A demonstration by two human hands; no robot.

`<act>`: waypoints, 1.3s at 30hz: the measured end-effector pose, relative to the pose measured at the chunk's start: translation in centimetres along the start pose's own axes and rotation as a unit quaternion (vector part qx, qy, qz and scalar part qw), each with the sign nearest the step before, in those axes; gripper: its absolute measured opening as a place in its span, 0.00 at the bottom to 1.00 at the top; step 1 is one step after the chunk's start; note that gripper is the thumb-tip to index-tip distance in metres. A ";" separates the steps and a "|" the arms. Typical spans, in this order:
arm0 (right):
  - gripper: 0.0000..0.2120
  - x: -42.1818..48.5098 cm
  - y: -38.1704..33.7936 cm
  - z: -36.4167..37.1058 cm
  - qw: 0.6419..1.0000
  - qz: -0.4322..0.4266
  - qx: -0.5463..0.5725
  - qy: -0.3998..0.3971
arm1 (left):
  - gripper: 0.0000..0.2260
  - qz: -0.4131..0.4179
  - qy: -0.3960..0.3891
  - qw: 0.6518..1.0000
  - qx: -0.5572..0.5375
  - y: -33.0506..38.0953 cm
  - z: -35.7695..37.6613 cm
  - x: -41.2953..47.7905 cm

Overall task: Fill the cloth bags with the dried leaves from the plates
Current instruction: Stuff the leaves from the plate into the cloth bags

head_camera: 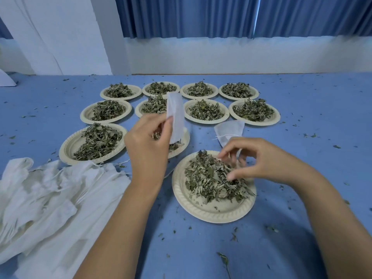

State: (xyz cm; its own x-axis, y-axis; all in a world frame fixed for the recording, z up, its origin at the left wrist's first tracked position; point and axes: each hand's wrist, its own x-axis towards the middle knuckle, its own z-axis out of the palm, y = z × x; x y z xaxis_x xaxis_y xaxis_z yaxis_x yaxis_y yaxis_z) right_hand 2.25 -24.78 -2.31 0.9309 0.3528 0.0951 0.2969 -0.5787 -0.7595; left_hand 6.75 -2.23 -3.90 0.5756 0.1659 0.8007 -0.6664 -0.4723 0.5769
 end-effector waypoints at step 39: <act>0.13 0.6 -0.4 4.0 0.954 -0.142 0.083 0.251 | 0.18 -0.167 -0.263 0.950 -0.029 1.6 2.1 -2.2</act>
State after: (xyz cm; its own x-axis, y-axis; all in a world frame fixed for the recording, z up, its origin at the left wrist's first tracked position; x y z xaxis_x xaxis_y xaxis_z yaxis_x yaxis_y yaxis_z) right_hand 1.85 -21.39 -4.46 0.8147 0.0581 0.5770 0.5539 -0.3725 -0.7446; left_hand 5.42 -5.15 -5.13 0.9067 -0.1643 0.3885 -0.4207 -0.4183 0.8050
